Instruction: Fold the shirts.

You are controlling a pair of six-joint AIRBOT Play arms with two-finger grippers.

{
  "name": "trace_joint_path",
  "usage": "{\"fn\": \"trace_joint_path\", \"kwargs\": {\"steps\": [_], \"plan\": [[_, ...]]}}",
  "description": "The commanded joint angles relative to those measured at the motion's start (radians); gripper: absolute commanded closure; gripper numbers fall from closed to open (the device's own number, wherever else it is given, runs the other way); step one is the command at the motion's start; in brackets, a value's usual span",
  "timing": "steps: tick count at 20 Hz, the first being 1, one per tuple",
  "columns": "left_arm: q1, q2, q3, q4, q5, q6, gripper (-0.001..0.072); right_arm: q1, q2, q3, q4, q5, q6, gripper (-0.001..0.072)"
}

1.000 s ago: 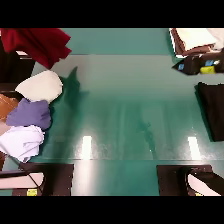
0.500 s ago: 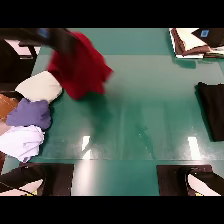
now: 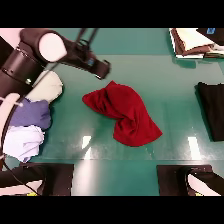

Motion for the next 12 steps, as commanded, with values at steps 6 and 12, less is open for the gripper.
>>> {"fn": "trace_joint_path", "kwargs": {"steps": [6, 12], "plan": [[0.4, -0.026, -0.464, -0.321, 0.119, 0.005, 0.0221, 0.0, -0.029, 0.0, 0.001, 0.014, 0.0, 0.0689], [0.399, -0.183, -0.518, -0.418, 0.153, 0.02, 0.0216, 0.001, -0.075, 0.0, 0.001, 0.09, 0.001, 0.0689]]}}
